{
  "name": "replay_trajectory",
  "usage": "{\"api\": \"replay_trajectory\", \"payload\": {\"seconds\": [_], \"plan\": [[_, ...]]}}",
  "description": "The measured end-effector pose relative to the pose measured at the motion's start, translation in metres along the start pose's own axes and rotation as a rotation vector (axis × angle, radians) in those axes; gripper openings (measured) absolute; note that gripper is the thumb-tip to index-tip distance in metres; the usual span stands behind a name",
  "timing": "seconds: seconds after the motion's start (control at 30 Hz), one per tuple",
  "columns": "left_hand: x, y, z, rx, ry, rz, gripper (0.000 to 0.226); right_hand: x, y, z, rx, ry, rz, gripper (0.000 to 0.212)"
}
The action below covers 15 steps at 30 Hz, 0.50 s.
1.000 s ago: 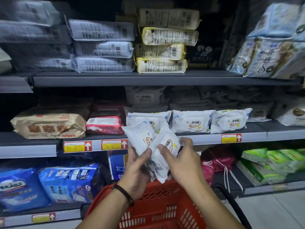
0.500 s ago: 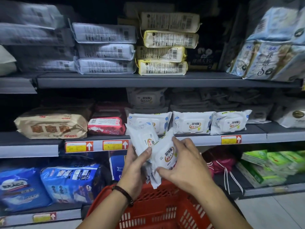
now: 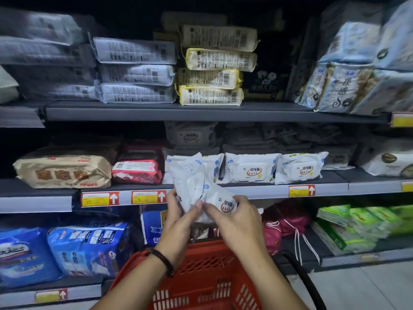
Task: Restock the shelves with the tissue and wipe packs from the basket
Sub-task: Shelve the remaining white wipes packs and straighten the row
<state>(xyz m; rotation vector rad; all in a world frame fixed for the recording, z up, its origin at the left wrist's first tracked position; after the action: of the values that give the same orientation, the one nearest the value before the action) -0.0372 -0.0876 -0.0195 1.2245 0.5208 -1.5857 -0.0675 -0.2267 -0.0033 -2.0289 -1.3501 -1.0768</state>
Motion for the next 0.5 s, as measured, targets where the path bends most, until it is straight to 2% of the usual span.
{"api": "replay_trajectory", "payload": {"seconds": [0.13, 0.23, 0.33, 0.43, 0.5], "plan": [[-0.018, 0.010, 0.016, 0.038, -0.057, -0.081, 0.051, 0.005, 0.002, -0.031, -0.041, 0.088, 0.004, 0.078], [-0.025, 0.026, 0.047, 0.062, -0.135, -0.142, 0.037, 0.005, 0.011, -0.069, -0.081, 0.075, -0.014, 0.093], [-0.024, 0.048, 0.084, 0.099, -0.199, -0.201, 0.035, -0.004, 0.029, -0.116, -0.134, 0.076, -0.012, 0.102], [-0.017, 0.071, 0.115, 0.079, -0.072, -0.182, 0.030, -0.020, 0.053, -0.159, -0.206, 0.097, 0.023, 0.093], [-0.006, 0.087, 0.132, 0.065, 0.041, -0.172, 0.027, -0.038, 0.069, -0.184, -0.290, 0.131, 0.024, 0.098]]}}
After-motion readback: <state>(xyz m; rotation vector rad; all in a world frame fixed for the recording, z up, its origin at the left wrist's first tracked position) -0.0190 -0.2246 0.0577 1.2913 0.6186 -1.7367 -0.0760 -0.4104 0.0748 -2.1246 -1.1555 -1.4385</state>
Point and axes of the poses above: each hand's wrist, its own y-axis towards the middle knuckle, its own z-axis out of the palm, x = y × z, the point moved 1 cm from there along y, towards the middle knuckle, and after that the axes turned 11 degrees about x, right-handed, at the moved point
